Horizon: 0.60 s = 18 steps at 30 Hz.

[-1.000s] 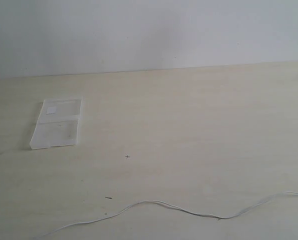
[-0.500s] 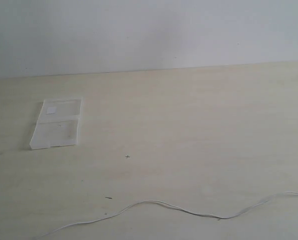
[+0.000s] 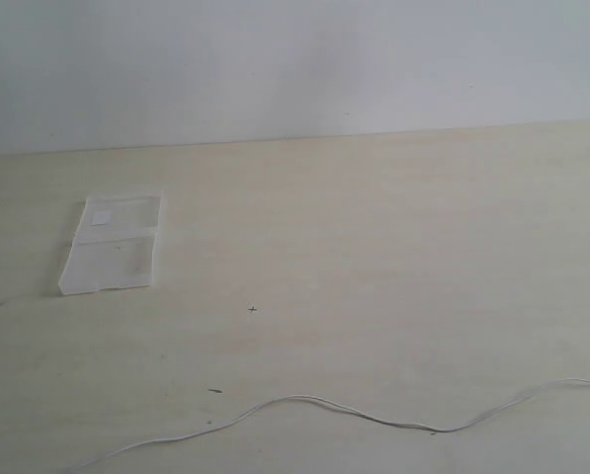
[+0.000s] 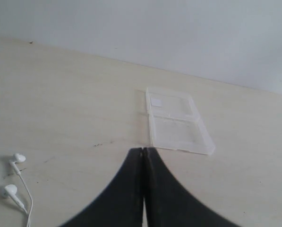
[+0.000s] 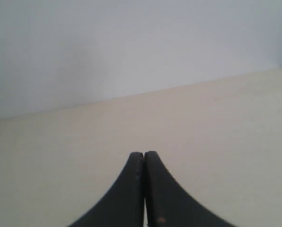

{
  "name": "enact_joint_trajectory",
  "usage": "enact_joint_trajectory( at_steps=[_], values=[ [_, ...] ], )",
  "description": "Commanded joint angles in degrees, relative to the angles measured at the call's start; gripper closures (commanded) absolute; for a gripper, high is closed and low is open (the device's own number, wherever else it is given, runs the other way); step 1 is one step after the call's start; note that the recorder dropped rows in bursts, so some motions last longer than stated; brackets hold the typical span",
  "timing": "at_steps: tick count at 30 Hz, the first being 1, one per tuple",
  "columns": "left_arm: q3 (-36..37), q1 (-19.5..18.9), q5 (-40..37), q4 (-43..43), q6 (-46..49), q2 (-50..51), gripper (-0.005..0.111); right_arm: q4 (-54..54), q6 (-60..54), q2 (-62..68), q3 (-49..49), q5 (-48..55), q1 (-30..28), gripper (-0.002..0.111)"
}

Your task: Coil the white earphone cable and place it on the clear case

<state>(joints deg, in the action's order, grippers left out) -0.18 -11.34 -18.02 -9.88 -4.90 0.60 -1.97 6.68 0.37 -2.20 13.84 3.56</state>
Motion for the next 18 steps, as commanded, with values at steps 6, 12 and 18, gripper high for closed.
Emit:
enact_joint_trajectory(
  at_steps=[6,12,18],
  values=[
    [0.2,-0.1,0.1,-0.5,0.3,0.2,0.107,-3.8,4.2,-0.4,-13.0,-1.1,-0.4,0.108],
    [0.2,-0.1,0.1,-0.5,0.3,0.2,0.107,-6.5,14.2,-0.4,-17.5,-4.0,-0.4,0.108],
    [0.2,-0.1,0.1,-0.5,0.3,0.2,0.107,-6.5,15.8,-0.4,-18.2,-9.1,-0.4,0.108]
  ],
)
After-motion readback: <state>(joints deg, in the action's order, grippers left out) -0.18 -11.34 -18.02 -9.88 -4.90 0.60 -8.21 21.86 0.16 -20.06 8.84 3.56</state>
